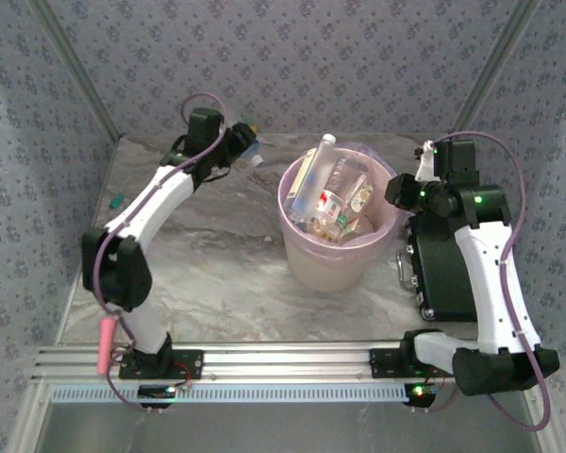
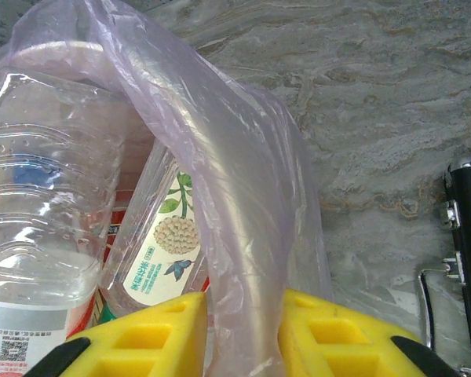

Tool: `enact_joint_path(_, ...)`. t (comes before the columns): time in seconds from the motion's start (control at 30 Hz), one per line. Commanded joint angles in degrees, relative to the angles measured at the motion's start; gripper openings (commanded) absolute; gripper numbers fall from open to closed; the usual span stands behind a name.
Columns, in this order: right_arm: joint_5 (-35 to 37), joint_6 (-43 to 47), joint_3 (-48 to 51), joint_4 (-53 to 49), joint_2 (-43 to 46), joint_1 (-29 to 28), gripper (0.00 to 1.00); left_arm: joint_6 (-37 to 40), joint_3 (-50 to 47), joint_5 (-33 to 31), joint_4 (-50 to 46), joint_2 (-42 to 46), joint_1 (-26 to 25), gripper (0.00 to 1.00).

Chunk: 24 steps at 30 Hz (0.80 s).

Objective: Put the plastic bottles in the bin

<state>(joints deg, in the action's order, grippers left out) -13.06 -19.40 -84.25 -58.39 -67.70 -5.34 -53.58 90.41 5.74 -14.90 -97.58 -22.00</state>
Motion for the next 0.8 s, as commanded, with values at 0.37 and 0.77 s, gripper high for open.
enact_joint_path(0.37, -9.1, -0.3, -0.4, 4.0, 0.8, -0.3, 0.29, 25.1, 34.1, 13.6, -22.8, 0.3, -18.2, 0.30)
enact_joint_path(0.77, -10.0, -1.8, -1.6, 2.7, 2.9, 2.0, 0.40, 30.4, 62.9, 14.9, -42.9, -19.7, -30.1, 0.16)
